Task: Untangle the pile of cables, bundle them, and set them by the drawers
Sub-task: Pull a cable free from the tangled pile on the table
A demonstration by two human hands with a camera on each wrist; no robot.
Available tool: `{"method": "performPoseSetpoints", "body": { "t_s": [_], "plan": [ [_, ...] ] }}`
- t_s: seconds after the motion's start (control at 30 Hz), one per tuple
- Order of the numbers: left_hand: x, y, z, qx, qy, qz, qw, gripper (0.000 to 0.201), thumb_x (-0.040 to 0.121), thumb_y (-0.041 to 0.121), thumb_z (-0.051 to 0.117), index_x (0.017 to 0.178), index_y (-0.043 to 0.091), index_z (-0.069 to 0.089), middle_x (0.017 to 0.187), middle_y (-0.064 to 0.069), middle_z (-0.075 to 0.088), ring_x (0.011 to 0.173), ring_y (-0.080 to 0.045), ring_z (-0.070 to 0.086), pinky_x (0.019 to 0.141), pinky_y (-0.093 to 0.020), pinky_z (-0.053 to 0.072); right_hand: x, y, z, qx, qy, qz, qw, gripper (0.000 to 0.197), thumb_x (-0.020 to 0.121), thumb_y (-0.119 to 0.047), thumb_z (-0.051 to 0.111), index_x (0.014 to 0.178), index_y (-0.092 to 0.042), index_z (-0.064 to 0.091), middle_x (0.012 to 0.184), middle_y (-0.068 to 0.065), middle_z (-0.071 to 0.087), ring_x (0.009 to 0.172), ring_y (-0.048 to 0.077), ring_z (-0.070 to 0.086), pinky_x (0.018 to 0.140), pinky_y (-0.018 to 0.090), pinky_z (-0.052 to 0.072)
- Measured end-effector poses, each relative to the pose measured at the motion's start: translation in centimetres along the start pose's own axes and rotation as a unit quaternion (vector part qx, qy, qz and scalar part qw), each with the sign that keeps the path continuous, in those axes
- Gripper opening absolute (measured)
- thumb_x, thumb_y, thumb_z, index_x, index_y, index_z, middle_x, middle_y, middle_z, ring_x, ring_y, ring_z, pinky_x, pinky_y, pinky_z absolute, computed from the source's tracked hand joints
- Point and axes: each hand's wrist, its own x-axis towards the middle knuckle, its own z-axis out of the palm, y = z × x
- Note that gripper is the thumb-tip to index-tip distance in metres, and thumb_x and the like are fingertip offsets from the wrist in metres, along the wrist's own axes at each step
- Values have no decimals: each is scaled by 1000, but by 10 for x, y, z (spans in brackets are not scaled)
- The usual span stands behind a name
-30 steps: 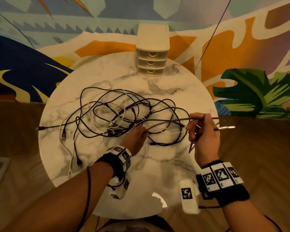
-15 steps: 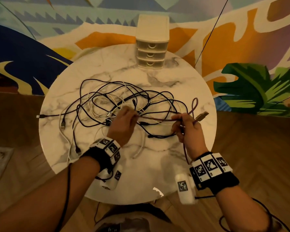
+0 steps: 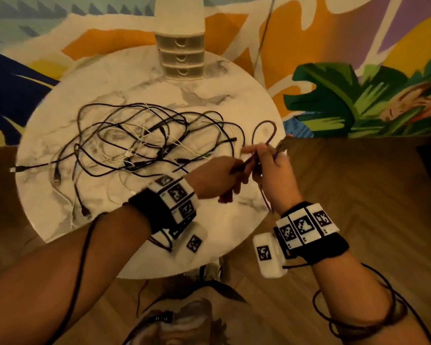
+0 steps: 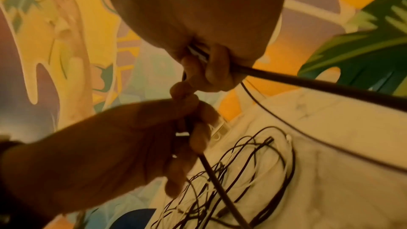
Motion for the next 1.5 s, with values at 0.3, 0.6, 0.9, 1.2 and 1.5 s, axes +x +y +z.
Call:
{"method": "performPoseSetpoints", "body": {
  "t_s": [0.3,0.6,0.9,1.2,1.5],
  "plan": [
    [3,17,88,-221,-198,-15,955,27,100,14,36,89,2,57,63,-10,61,44,-20,59,48,-28,50,-38,16,-104,-54,225,-51,972,58,101,-45,26,77,-18,73,43,-1,53,43,9,43,52,24,34],
    [12,-17,164,354,-196,-49,913,30,93,34,48,99,8,62,107,-11,66,98,-26,62,80,-31,46,-65,27,-157,-59,177,-46,981,58,103,-36,27,75,-9,71,46,3,47,40,5,40,46,17,33],
    [34,137,156,179,73,255,947,20,93,27,56,93,8,60,86,-4,64,73,-9,52,66,-6,36,-70,38,-157,150,-7,55,987,17,96,-22,48,80,-21,45,68,-8,54,58,1,50,52,9,43],
    [49,160,154,309,136,345,876,23,96,34,46,91,14,57,73,6,55,62,-11,46,51,-23,26,-40,135,-232,-247,-39,228,941,47,100,-40,34,96,-6,66,94,15,67,80,33,64,70,39,50],
    [72,169,157,211,120,349,905,23,95,33,48,88,13,58,69,9,54,59,-10,50,53,-23,37,-45,129,-262,-305,10,212,928,41,100,-38,39,75,-22,67,85,5,66,73,17,58,70,27,39]
  ]
}}
